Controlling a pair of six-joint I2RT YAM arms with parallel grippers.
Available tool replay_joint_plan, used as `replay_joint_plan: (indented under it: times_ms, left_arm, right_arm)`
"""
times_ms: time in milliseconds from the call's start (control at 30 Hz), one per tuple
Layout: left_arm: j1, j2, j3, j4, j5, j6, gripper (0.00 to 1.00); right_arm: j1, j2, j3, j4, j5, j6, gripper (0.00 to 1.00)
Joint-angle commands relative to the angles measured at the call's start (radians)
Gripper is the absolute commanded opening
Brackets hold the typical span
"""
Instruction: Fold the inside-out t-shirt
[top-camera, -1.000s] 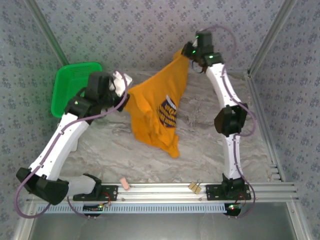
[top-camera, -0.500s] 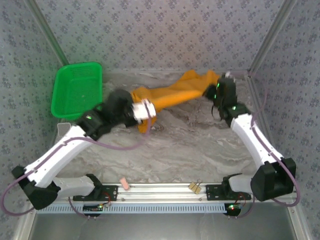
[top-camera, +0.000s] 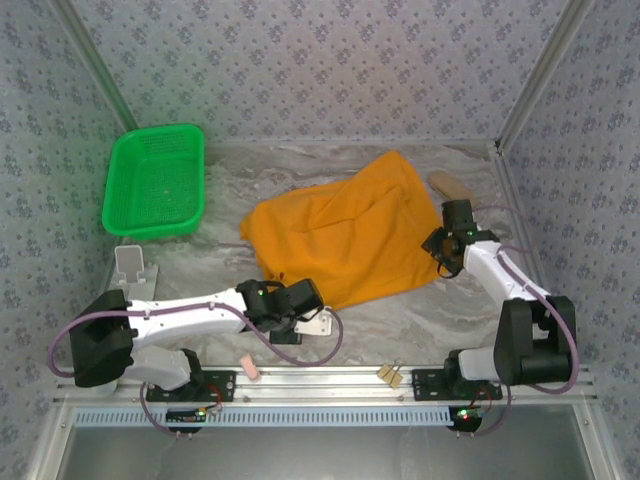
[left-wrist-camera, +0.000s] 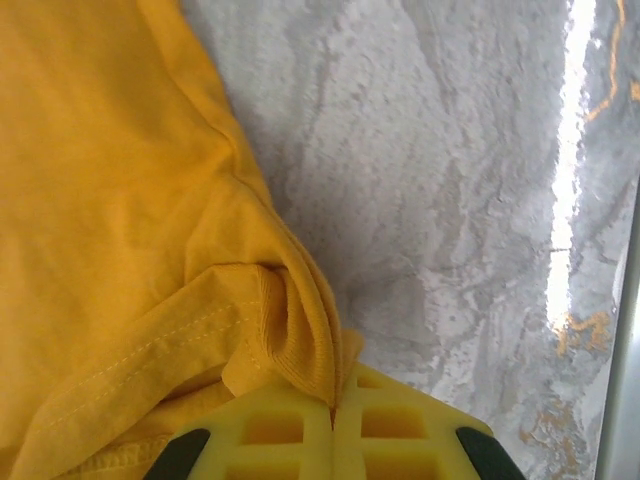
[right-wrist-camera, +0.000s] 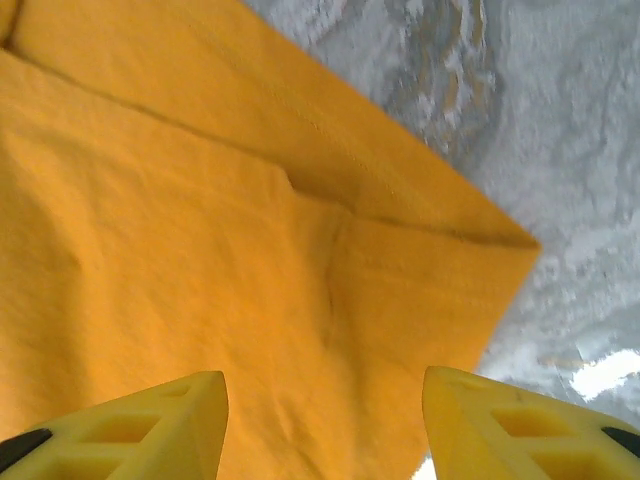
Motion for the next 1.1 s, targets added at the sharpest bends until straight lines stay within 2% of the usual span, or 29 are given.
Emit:
replay_joint_plan:
  times_ms: [0, 133, 233, 333, 433, 567, 600, 700, 800, 900, 933, 1000, 1067]
  left_arm:
    - [-0.009, -0.031, 0.035, -0.011, -0.025, -0.038, 0.0]
    - [-0.012, -0.061, 0.022, -0.013, -0.031, -0.046, 0.0]
    - [-0.012, -0.081, 0.01, -0.003, -0.026, -0.045, 0.0]
    - [-0.012, -0.092, 0.004, 0.003, -0.033, -0.045, 0.0]
    - [-0.011, -0.101, 0.001, 0.004, -0.049, -0.062, 0.0]
    - [-0.011, -0.118, -0.011, 0.003, -0.057, -0.063, 0.0]
    - [-0.011, -0.126, -0.012, 0.0, -0.066, -0.065, 0.0]
    - [-0.01, -0.15, -0.013, -0.004, -0.084, -0.064, 0.0]
    - [0.0, -0.174, 0.004, -0.018, -0.157, -0.042, 0.0]
    - [0.072, -0.206, 0.073, -0.086, -0.228, -0.004, 0.0]
    - [0.115, -0.211, 0.115, -0.108, -0.255, 0.019, 0.0]
    - [0.206, -0.21, 0.218, -0.115, -0.386, 0.044, 0.0]
    - [0.283, -0.202, 0.345, -0.127, -0.414, 0.116, 0.0]
  right_arm:
    - [-0.023, 0.054, 0.033, -0.077, -0.013, 0.019, 0.57]
    - [-0.038, 0.114, 0.059, -0.066, -0.055, -0.022, 0.55]
    - [-0.023, 0.183, 0.111, -0.081, -0.057, -0.039, 0.5]
    - [-0.016, 0.221, 0.119, -0.063, -0.006, -0.021, 0.41]
    - [-0.024, 0.258, 0.118, -0.036, -0.022, 0.01, 0.32]
    - [-0.029, 0.286, 0.118, 0.004, -0.037, 0.041, 0.27]
    - [-0.031, 0.291, 0.12, 0.008, -0.04, 0.048, 0.24]
    - [-0.039, 0.29, 0.128, 0.017, -0.047, 0.05, 0.0]
    - [-0.046, 0.244, 0.152, -0.016, -0.04, 0.075, 0.0]
    - [-0.049, 0.181, 0.223, -0.053, -0.007, 0.105, 0.0]
    - [-0.049, 0.172, 0.27, -0.071, 0.005, 0.105, 0.0]
    - [-0.05, 0.17, 0.388, -0.097, 0.014, 0.101, 0.0]
    - [-0.05, 0.175, 0.508, -0.124, 0.028, 0.099, 0.0]
